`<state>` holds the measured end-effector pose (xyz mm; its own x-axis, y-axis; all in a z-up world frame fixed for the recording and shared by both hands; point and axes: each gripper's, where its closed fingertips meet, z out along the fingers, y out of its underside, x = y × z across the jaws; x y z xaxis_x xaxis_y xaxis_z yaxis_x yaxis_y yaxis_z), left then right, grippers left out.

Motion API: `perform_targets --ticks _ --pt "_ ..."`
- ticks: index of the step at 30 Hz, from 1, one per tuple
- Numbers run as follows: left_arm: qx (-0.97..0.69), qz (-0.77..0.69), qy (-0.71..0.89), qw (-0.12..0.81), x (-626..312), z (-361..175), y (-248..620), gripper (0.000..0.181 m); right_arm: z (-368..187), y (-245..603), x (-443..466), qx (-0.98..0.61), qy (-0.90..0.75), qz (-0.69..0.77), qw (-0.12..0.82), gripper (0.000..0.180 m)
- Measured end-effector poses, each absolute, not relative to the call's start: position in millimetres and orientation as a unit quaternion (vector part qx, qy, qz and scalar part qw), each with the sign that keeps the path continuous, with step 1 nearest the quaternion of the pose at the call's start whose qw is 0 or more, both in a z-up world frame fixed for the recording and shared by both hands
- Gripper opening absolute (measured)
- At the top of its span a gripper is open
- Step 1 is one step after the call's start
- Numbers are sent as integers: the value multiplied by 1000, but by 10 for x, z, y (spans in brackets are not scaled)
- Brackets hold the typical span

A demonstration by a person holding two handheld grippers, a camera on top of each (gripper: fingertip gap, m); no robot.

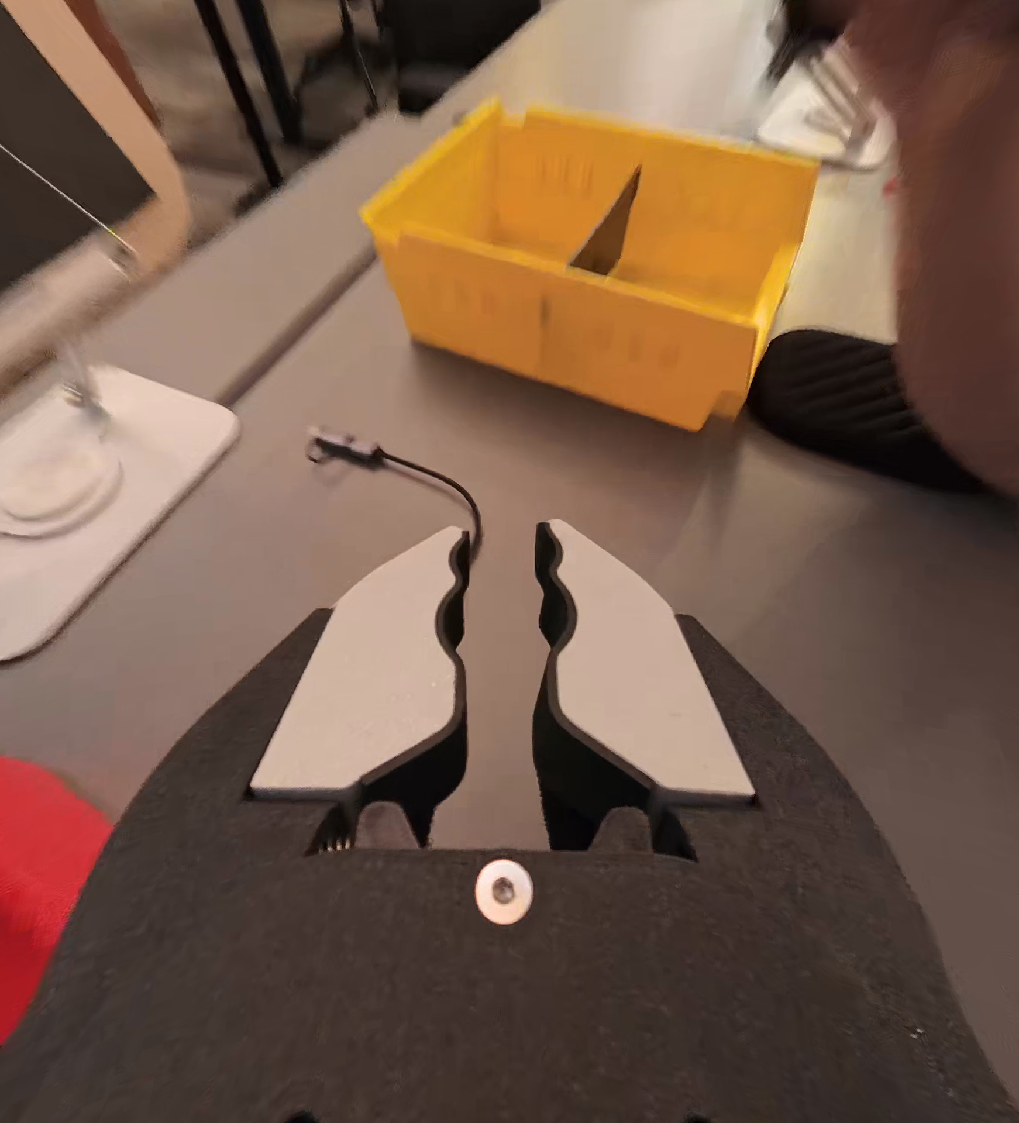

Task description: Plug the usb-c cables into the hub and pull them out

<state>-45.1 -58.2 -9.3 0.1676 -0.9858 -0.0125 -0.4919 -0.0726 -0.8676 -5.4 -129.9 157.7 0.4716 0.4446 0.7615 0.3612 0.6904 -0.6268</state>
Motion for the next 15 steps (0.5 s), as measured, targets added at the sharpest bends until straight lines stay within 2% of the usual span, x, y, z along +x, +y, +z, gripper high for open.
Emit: perform_targets --ticks 6,12,15 --pt "-684 -300 574 337 -188 -777 -445 23 1756 -1607 -5 -364 -528 31 767 12" --pt "-683 -124 657 293 -281 -1380 -68 36 1745 -1690 -34 -357 -544 29 759 12" --pt "-684 -107 664 282 -265 -1472 -35 36 1743 -1721 -21 -354 -551 28 755 12"
